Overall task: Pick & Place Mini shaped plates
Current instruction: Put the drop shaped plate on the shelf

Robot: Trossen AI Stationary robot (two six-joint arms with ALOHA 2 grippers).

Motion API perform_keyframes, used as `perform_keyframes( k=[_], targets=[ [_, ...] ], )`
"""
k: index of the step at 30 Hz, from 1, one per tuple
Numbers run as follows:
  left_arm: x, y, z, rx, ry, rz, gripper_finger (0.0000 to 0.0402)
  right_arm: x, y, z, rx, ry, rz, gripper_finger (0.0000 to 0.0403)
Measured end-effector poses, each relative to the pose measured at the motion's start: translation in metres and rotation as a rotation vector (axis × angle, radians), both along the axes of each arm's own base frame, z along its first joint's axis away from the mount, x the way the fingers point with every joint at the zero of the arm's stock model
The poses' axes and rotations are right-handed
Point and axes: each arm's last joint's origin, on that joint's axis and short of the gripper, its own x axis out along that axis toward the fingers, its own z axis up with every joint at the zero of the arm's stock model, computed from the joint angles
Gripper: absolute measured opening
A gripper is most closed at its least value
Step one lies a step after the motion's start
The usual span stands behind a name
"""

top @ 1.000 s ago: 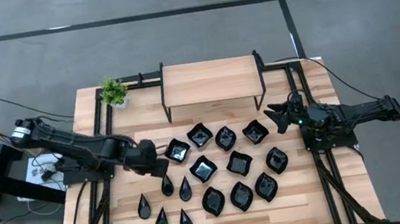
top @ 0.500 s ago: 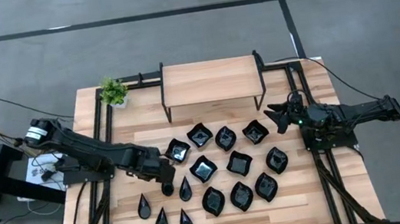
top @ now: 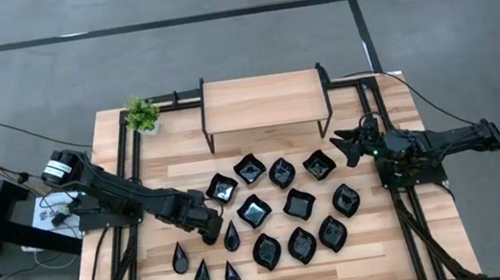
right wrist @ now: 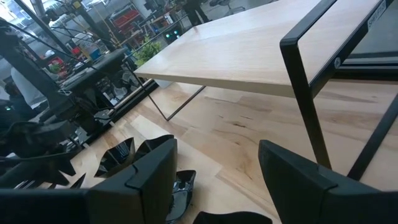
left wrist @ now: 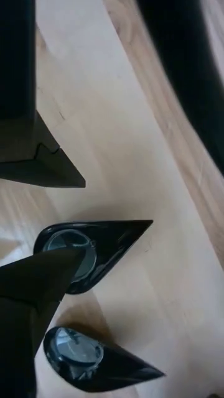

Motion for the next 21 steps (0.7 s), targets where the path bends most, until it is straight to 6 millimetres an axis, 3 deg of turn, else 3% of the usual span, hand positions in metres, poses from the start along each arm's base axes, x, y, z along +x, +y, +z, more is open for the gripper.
perform_keyframes(
  k=[13, 21],
  targets=[
    [0.006, -0.001, -0.014, 0.040, 0.015, 0.006, 0.0163, 0.000, 0.000, 0.000, 0.000, 0.000, 0.000, 0.0221],
    [0.007, -0.001, -0.014, 0.042, 0.012, 0.006, 0.0126, 0.000, 0.000, 0.000, 0.000, -0.001, 0.000, 0.0221]
  ],
)
